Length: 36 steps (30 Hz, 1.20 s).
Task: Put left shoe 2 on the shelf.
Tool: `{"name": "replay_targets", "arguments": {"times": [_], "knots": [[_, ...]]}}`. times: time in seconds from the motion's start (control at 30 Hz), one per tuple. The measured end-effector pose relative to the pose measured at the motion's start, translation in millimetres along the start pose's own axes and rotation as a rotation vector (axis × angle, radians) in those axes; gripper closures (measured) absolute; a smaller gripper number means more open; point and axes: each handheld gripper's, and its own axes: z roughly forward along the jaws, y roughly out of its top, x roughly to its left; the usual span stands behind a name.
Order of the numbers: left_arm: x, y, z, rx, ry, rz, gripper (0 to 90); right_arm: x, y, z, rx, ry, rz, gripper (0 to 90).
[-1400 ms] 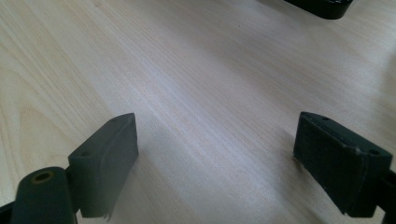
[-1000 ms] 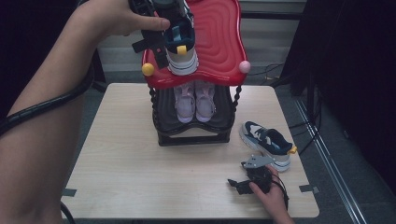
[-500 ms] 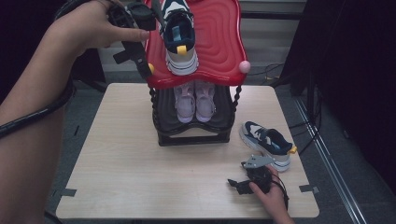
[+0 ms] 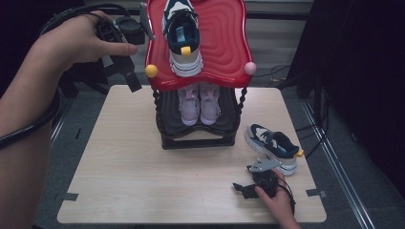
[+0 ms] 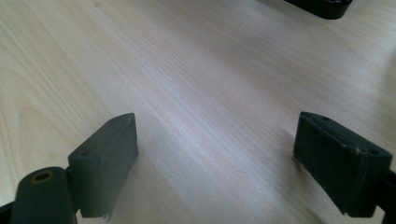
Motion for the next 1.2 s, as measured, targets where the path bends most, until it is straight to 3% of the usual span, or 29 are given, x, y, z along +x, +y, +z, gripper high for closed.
{"name": "replay_targets", "arguments": {"times": [0.63, 1.2], "knots": [[-3.4, -30.3, 37.9, 0.032, 0.009, -0.009, 19.4, 0.0, 0.1, -0.1, 0.001, 0.000, 0.000, 13.2], [-8.3, -55.7, 86.6, 0.053, -0.042, -0.026, 19.4, 0.0, 0.1, 0.0, -0.003, -0.001, 0.001, 13.2]]}}
